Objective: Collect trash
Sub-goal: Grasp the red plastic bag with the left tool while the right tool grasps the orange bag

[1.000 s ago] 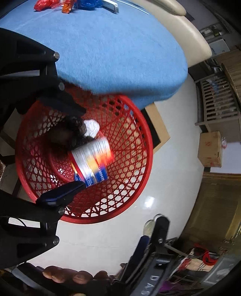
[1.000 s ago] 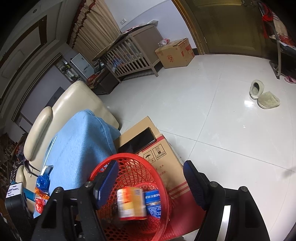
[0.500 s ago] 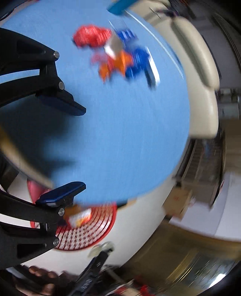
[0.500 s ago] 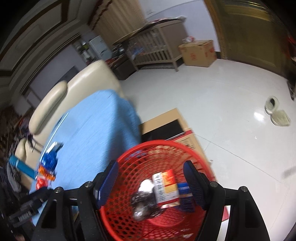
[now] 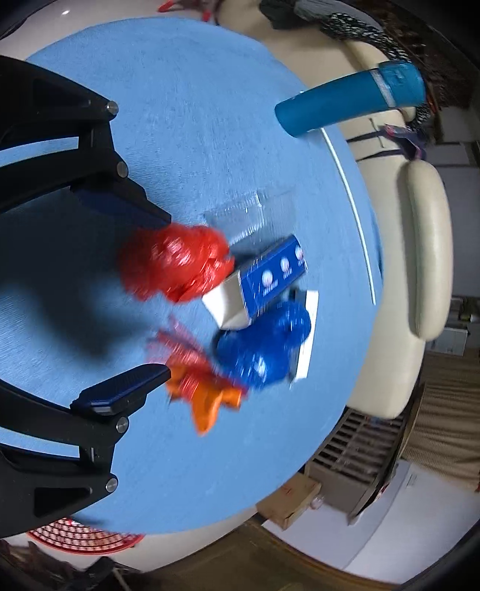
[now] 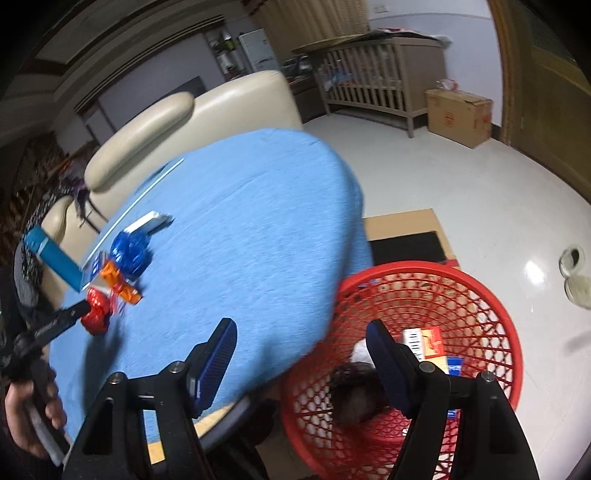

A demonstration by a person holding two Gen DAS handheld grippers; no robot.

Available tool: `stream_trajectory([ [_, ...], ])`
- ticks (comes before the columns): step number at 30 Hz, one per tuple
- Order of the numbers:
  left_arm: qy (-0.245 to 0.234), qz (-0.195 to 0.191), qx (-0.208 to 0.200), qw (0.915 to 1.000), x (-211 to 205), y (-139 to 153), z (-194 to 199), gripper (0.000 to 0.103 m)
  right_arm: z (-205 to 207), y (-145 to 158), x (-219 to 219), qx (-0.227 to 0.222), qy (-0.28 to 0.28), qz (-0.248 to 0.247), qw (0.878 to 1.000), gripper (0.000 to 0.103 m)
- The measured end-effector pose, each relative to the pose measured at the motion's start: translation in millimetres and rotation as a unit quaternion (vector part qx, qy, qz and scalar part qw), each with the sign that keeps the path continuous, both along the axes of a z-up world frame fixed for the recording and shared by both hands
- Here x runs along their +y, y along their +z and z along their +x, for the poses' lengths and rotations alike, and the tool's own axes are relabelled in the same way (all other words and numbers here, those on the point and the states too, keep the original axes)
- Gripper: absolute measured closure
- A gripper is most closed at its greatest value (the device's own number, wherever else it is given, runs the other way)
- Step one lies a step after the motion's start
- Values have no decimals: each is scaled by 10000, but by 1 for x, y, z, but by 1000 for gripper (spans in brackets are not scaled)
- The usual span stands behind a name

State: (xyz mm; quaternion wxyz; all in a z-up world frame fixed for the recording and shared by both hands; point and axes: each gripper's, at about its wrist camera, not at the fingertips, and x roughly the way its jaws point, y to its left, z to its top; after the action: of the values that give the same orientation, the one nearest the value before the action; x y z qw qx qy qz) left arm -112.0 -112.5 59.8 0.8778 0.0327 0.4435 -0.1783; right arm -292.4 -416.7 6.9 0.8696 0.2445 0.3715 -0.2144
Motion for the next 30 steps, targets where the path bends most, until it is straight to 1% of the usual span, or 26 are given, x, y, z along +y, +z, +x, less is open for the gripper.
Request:
stream_trajectory([
  [2, -8, 8, 64, 10000, -1, -8, 9, 27, 8, 1, 9, 73, 107, -51, 9999, 28],
  [4, -40, 150, 27, 9999, -2, -14, 14, 27, 17, 1, 18, 149, 210, -107, 9996, 28],
  [5, -109, 141, -17, 9998, -3, -17, 14, 29, 20, 2, 21, 176, 249, -128, 9995, 28],
  [6, -135, 156, -62, 9998, -2, -18, 13, 59, 24, 3, 25, 204, 306, -156, 9992, 28],
  [7, -165, 163, -57, 9997, 0, -19, 12, 63, 29, 4, 30, 230, 361, -190, 9989, 28],
  [9, -188, -13, -36, 9998, 11, -18, 10, 64, 37, 5, 39, 280, 458, -253, 9982, 28],
  [10, -175, -38, -61, 9998, 18, -18, 7, 65, 43, 3, 44, 316, 517, -265, 9978, 28],
  [13, 10, -74, -173, 9998, 43, -15, -2, 65, 63, 0, 57, 388, 700, -256, 9965, 28],
  [16, 210, -18, -226, 9995, 65, -17, -7, 65, 91, -2, 79, 396, 1024, -275, 9936, 28],
  [18, 361, 9, -203, 9991, 80, -21, -10, 65, 110, -2, 93, 357, 1258, -319, 9909, 28],
  [20, 433, -56, -162, 9989, 90, -26, -11, 65, 130, -1, 107, 292, 1479, -400, 9878, 28],
  [23, 422, -2, -231, 9988, 87, -29, -12, 65, 162, 0, 128, 200, 1777, -489, 9827, 28],
  [25, 445, -103, -219, 9987, 89, -30, -12, 65, 186, -1, 141, 150, 1952, -579, 9789, 28],
  [30, 418, -191, -264, 9986, 91, -36, -13, 63, 225, -14, 158, 279, 2113, -755, 9741, 28],
])
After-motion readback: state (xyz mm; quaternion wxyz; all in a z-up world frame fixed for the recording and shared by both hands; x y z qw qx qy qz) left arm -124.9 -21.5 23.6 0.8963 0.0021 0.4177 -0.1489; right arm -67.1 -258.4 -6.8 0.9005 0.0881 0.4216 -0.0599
